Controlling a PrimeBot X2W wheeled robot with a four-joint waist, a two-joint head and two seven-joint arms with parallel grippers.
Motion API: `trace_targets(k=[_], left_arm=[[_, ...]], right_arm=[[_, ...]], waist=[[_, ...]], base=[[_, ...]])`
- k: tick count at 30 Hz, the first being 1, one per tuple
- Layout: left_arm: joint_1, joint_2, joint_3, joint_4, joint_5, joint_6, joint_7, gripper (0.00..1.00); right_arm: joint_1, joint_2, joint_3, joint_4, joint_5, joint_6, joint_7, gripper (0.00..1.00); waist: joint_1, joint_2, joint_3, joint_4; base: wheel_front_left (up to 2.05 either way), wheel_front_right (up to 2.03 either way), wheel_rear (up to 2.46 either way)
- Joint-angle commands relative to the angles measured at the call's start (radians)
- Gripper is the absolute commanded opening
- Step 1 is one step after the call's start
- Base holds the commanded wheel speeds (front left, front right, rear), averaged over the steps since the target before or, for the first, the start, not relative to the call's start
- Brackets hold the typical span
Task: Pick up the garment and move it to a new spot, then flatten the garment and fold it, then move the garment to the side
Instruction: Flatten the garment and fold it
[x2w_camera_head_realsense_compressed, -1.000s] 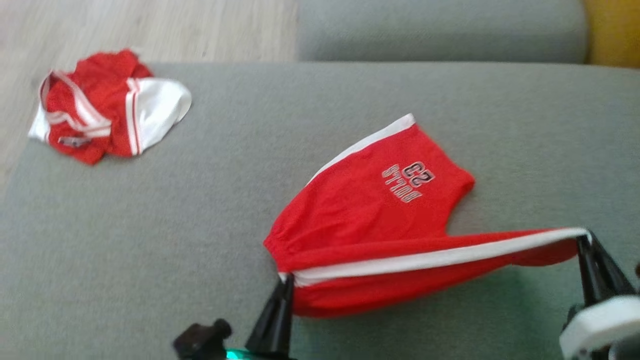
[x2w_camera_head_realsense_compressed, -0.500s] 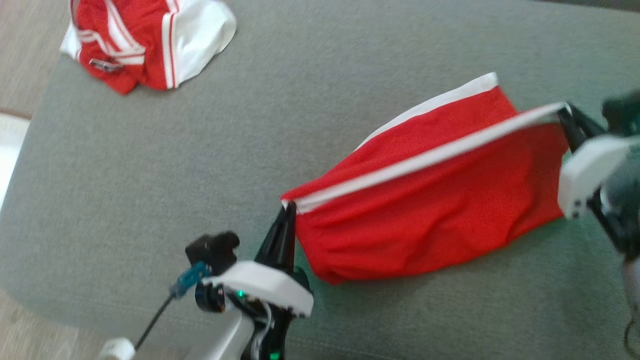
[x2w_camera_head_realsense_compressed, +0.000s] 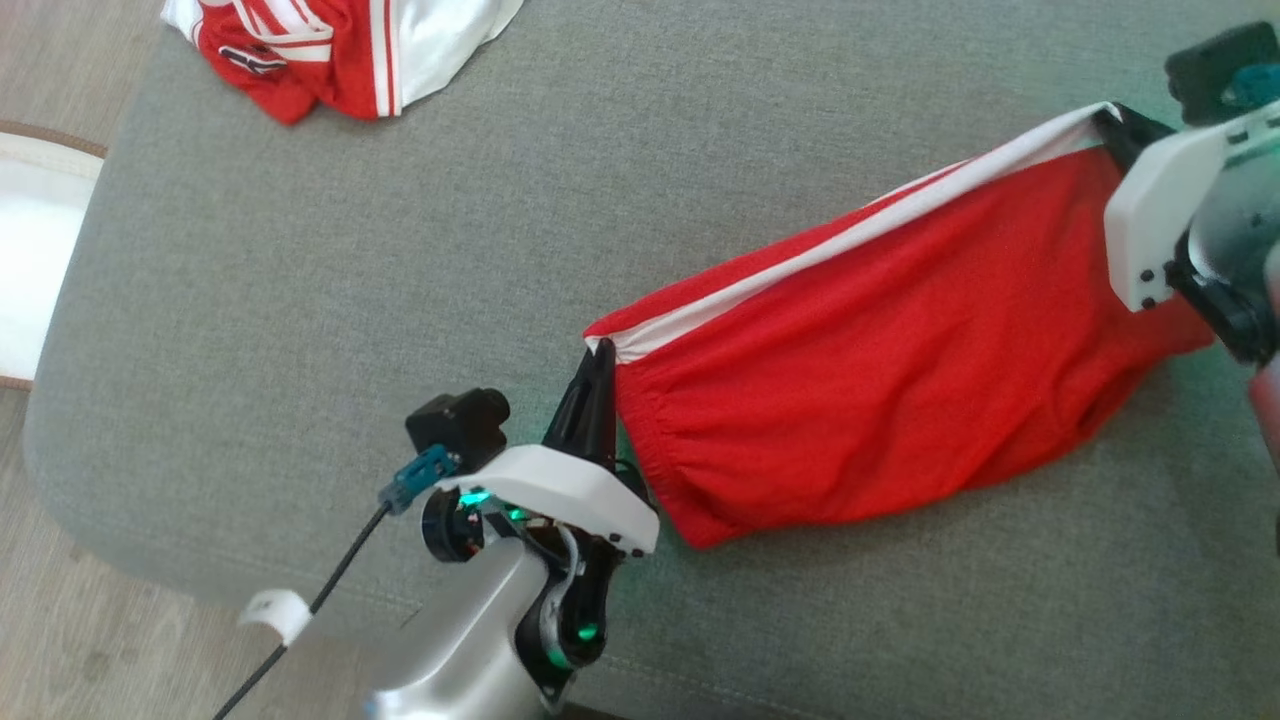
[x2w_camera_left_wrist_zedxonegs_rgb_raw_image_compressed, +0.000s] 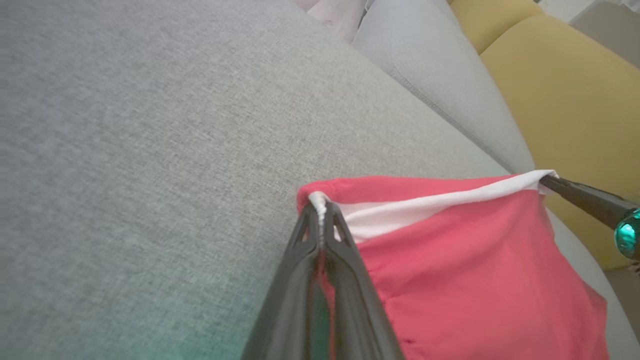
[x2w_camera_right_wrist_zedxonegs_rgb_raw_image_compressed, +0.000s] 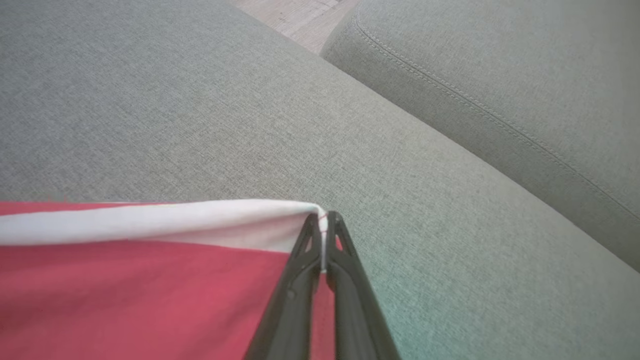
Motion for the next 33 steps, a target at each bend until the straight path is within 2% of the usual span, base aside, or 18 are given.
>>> trace_targets(k=[1,2,3,5,6,9,12,18,19,26,33], left_arm=[[-0.032,0.003,0.008,-0.013,-0.012,0.013,-0.015,0.00],[-0.038,0.003,-0.002,-0.009,-0.018,0.018,-0.016,0.00],[-0.044,0.003,-0.012,-0.007,-0.019,0.023,-0.019,0.05],[-0.054,0.003,-0.034,-0.002,-0.011,0.029,-0.021,0.80],[-0.055,0.003,-0.039,-0.003,-0.010,0.032,-0.024,1.00],[-0.055,0.010,-0.050,-0.010,0.006,0.039,-0.032,1.00],[-0.048,0.042,-0.055,-0.035,0.033,0.044,-0.047,1.00],[0.001,0.149,-0.054,-0.130,0.090,0.078,-0.069,1.00],[0.001,0.149,-0.054,-0.130,0.090,0.078,-0.069,1.00],[0.083,0.271,-0.007,-0.274,0.131,0.154,-0.088,1.00],[0.145,0.341,0.028,-0.389,0.150,0.206,-0.095,1.00]], right_arm=[[-0.037,-0.014,0.026,-0.001,0.015,0.007,-0.022,1.00],[-0.049,-0.012,0.036,0.016,0.018,0.007,-0.035,1.00],[-0.059,-0.009,0.042,0.032,0.022,0.007,-0.051,1.00],[-0.071,0.000,0.049,0.064,0.032,0.007,-0.080,1.00],[-0.075,0.005,0.052,0.078,0.035,0.007,-0.094,1.00],[-0.081,0.013,0.055,0.113,0.048,0.007,-0.134,1.00],[-0.078,0.015,0.054,0.140,0.063,0.007,-0.165,1.00],[-0.043,0.015,0.057,0.173,0.111,0.007,-0.194,1.00],[-0.043,0.015,0.057,0.173,0.111,0.007,-0.194,1.00],[0.054,-0.006,0.041,0.199,0.184,0.007,-0.176,1.00],[0.133,-0.008,-0.004,0.230,0.241,0.007,-0.103,1.00]], waist=[[-0.0001,0.0000,0.000,0.000],[-0.0001,0.0000,-0.001,-0.001],[-0.0001,0.0000,-0.002,-0.001],[-0.0001,0.0000,-0.006,-0.002],[-0.0001,0.0000,-0.010,-0.003],[-0.0001,0.0000,-0.026,-0.008],[-0.0001,0.0000,-0.047,-0.014],[-0.0001,0.0000,-0.105,-0.023],[-0.0001,0.0000,-0.105,-0.023],[-0.0001,0.0000,-0.166,-0.006],[-0.0001,0.0000,-0.160,0.027]], base=[[0.00,0.00,0.00],[0.00,0.00,0.00],[0.00,0.00,0.00],[0.00,0.00,0.00],[0.00,0.00,0.00],[0.00,0.00,0.00],[0.00,0.00,0.00],[0.00,0.00,0.00],[0.00,0.00,0.00],[0.00,0.00,0.00],[0.00,0.00,0.00]])
